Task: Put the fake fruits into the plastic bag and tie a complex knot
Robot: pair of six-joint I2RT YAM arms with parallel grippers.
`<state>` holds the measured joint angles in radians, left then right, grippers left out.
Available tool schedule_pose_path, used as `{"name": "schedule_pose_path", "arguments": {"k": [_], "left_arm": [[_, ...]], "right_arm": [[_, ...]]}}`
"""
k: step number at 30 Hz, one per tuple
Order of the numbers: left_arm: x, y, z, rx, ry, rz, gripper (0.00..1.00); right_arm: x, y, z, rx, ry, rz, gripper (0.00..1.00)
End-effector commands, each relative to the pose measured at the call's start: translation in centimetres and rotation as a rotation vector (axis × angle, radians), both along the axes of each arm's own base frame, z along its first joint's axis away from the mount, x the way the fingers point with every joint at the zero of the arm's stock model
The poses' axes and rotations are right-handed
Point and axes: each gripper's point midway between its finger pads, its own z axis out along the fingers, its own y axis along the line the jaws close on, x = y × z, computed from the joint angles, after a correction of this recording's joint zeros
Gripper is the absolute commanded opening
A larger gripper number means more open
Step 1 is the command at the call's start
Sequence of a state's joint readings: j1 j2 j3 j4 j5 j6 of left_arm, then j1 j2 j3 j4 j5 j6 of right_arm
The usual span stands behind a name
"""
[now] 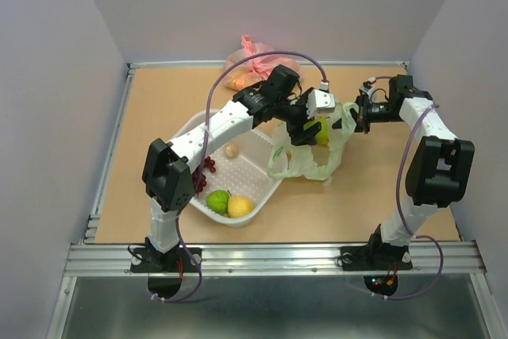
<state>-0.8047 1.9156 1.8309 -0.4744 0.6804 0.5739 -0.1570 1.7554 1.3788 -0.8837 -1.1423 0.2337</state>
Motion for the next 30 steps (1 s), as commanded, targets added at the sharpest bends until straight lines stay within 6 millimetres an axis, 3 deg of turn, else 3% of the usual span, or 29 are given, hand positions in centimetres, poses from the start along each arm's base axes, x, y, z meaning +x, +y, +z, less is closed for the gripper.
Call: {"name": "schedule_pose_path", "arguments": {"k": [1,5,6,10,15,21,22,23,24,25,26,27,29,30], "left_arm": [[3.1,-0.9,2.5,-0.075,-0.032,0.176,0.47],[7.2,-1.7,3.1,-0.097,-0.071,0.359,0.52],[8.5,-1.4,3.4,-0.102,-0.096,0.425,0.65],[10.3,-2.0,5.0,-0.168,-0.121,0.512,0.85],[11.5,-1.9,6.2,-0.175,-0.16,0.546,0.96],[8.3,-0.9,8.1,-0.207,-0.183,0.425,0.99],[7.3,-0.8,8.7,-0.225,-0.166,0.371,0.99],[6.0,-0.2,10.5,-0.259,-0.158,0.33,0.98],[5.8,1.0,10.5,-0.263,-0.132,0.304,0.97],[4.0,1.3,11.5,-0.294,-0.094,0.215,0.95],[2.8,2.7,12.8,-0.317,-0.082,0.197,0.95],[3.3,4.9,13.0,-0.314,-0.064,0.213,0.94],[1.3,8.1,13.9,-0.333,-0.018,0.164,0.93],[1.3,10.6,13.1,-0.302,0.012,0.162,0.93]], "right_arm": [[0.0,-0.2,1.7,0.011,-0.058,0.01,0.0],[-0.3,-0.1,1.6,0.015,-0.056,0.023,0.0],[-0.3,-0.1,1.6,0.017,-0.055,0.025,0.01],[-0.3,0.0,1.6,0.03,-0.046,0.028,0.01],[0.0,0.0,1.6,0.051,-0.029,0.027,0.0],[0.9,-0.1,1.2,0.064,-0.012,0.024,0.0],[1.0,-0.1,1.2,0.064,-0.012,0.025,0.0],[1.1,-0.1,1.2,0.063,-0.013,0.025,0.01],[1.4,-0.2,1.2,0.059,-0.016,0.024,0.01],[1.5,-0.2,1.0,0.057,-0.014,0.023,0.0],[1.6,-0.2,1.0,0.055,-0.014,0.023,0.01],[1.7,-0.2,1.0,0.054,-0.019,0.024,0.0],[1.7,-0.3,1.0,0.046,-0.024,0.024,0.0],[1.6,-0.3,0.9,0.045,-0.022,0.024,0.0]]}}
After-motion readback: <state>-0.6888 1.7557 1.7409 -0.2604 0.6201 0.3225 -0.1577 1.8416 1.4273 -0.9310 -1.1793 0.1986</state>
